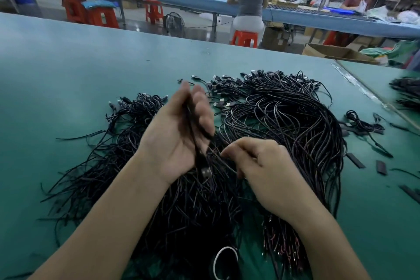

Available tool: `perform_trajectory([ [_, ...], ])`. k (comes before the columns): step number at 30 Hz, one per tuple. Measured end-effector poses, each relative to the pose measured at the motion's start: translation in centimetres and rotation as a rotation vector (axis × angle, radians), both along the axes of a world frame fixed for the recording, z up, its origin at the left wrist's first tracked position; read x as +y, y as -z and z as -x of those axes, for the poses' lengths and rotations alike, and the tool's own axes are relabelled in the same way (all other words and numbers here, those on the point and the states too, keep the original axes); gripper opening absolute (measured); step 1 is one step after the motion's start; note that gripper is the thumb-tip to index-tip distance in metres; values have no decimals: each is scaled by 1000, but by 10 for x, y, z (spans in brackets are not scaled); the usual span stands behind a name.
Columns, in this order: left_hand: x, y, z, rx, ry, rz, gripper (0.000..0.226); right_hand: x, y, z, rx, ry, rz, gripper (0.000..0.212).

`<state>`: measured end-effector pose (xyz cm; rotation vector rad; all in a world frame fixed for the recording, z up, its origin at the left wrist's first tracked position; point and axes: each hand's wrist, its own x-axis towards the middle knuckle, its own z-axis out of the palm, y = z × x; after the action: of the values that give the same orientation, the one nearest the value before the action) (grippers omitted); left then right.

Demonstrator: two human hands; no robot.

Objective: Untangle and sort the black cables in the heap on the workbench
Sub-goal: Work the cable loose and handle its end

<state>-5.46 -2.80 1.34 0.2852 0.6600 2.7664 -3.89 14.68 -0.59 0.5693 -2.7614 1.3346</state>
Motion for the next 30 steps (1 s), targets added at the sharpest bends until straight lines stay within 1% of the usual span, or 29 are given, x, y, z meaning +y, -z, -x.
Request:
perform_trajectory([
  [1, 0, 2, 3, -8, -147, 48, 47, -1, 1, -1, -8, -31, -59, 21],
  [2, 0, 5, 5, 16, -260, 141, 46, -3, 1, -3, -9, -64, -96, 20],
  [3, 0, 9, 8, 56, -332, 250, 43, -4, 0, -4, -9, -92, -106, 19],
  [5, 4, 17, 10, 126, -409, 519, 41, -4, -2, -5, -17, -129, -63, 17],
  [6, 6, 20, 8, 164, -436, 711, 40, -3, -4, -5, -3, -130, -52, 16],
  [8, 13, 22, 3, 262, -408, 1135, 40, 3, -8, -3, 82, -94, -75, 12],
  [9, 18, 22, 0, 306, -338, 1293, 46, 7, -10, -2, 118, -76, -60, 10],
  [10, 21, 21, -4, 321, -246, 1388, 54, 10, -12, -2, 135, -77, -17, 9],
  [11, 24, 20, -6, 311, -155, 1425, 62, 13, -13, -1, 138, -90, 42, 10],
  [13, 22, 17, -11, 275, -27, 1423, 74, 17, -16, -1, 151, -96, 172, 11],
  [14, 20, 15, -13, 266, 34, 1375, 77, 19, -17, 0, 167, -74, 237, 9],
  [16, 14, 10, -15, 271, 171, 1221, 74, 18, -17, 1, 156, -68, 357, 10],
  [18, 8, 8, -16, 285, 282, 1029, 66, 16, -16, 1, 79, -152, 451, 14],
  [20, 5, 8, -16, 281, 360, 864, 60, 16, -15, 1, -25, -232, 490, 13],
  [21, 6, 8, -16, 275, 372, 835, 59, 16, -15, 1, -65, -255, 491, 11],
  [22, 7, 9, -16, 262, 360, 840, 59, 17, -15, 1, -81, -265, 479, 10],
  [24, 12, 10, -15, 222, 259, 893, 61, 18, -14, 2, -37, -242, 420, 11],
  [27, 22, 15, -11, 179, -10, 965, 56, 16, -12, 1, 113, -149, 303, 15],
  [29, 25, 17, -9, 135, -127, 903, 53, 12, -12, 0, 193, -89, 268, 16],
  [30, 26, 16, -9, 100, -136, 852, 53, 9, -12, -2, 223, -74, 278, 17],
])
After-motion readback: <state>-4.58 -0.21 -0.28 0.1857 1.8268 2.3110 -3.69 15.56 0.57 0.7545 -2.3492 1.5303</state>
